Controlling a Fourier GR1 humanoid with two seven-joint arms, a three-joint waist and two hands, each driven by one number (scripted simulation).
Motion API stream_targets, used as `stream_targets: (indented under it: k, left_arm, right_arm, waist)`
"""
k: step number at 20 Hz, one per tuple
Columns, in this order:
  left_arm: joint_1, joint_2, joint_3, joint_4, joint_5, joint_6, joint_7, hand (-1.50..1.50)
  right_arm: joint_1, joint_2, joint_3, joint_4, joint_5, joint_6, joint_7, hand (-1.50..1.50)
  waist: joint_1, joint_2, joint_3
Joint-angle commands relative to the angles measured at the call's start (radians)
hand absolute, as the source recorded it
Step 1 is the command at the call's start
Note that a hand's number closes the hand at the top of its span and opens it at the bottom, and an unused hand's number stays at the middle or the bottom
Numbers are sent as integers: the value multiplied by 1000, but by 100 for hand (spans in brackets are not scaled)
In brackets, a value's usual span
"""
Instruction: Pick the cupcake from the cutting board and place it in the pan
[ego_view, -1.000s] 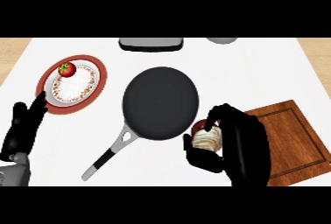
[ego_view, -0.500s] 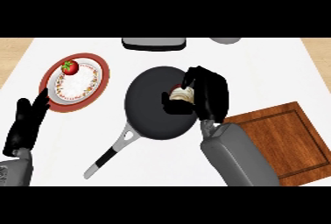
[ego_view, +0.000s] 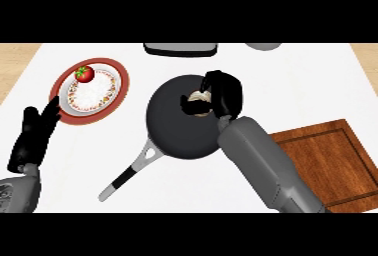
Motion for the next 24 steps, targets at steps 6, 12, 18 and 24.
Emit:
stream_targets:
  k: [6, 12, 18, 24]
  left_arm:
    - [-55, -24, -39, 20, -25, 4, -9, 0]
    - [-86, -10, -33, 43, -27, -4, -3, 0]
    - [-76, -26, -51, 14, -18, -19, -5, 0]
    - [-70, -23, -38, 62, -35, 3, -32, 0]
  right_arm:
    - [-78, 0, 9, 207, -361, -119, -179, -150]
    - [-46, 0, 3, 283, -486, -166, -388, -150]
    - [-118, 0, -8, 263, -614, -253, -449, -150]
    - [-102, 0, -20, 254, -739, -373, -606, -150]
  waist:
    - [63, 20, 2]
    - [64, 26, 3]
    - [98, 23, 3]
    - [64, 16, 2]
